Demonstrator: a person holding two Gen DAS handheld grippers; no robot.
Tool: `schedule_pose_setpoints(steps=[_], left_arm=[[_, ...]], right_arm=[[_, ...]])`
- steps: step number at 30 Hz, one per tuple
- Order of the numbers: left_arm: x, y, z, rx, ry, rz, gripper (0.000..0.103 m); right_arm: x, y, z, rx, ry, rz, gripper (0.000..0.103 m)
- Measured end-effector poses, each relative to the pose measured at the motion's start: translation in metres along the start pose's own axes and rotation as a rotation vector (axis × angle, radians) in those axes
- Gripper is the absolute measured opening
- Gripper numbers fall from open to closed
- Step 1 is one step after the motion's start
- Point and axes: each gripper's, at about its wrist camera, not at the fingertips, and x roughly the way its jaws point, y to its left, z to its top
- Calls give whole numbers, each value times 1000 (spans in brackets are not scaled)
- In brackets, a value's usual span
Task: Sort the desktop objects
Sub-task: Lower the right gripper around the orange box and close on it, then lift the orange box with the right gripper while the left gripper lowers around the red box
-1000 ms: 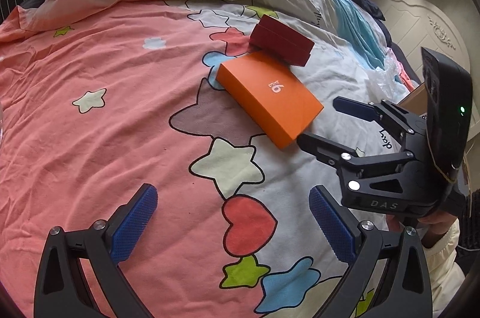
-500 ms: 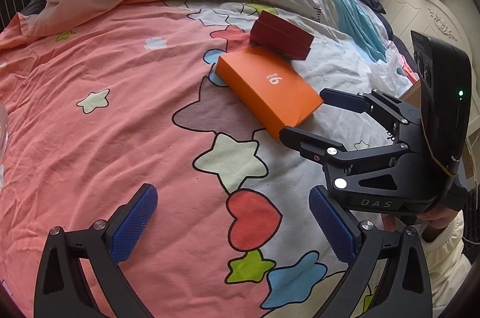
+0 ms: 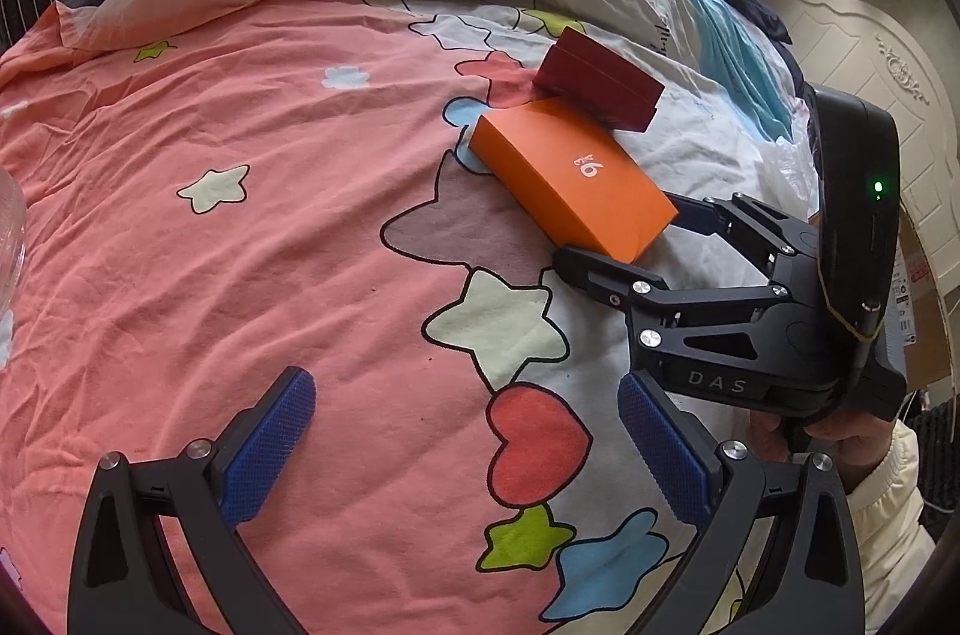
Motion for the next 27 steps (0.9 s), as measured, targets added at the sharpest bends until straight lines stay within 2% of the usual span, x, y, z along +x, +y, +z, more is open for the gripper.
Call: schedule_pose_setpoints(steps=[8, 12, 14, 19, 27], left_arm=[[2, -2, 2, 1, -4, 0, 103], [6, -14, 4, 39, -15, 24, 103], [8, -21, 6, 57, -24, 42, 103], [15, -46, 13, 137, -28, 54, 103], [21, -75, 26, 237, -49, 31, 103]], right_arm=[[-23, -3, -18, 13, 25, 17, 74], [-41, -8, -33, 20, 27, -2, 74], [-47, -13, -39, 19, 27, -40, 74], [-51, -34, -47, 47, 45, -83, 74], [-52, -60, -43, 59, 55, -108, 74]])
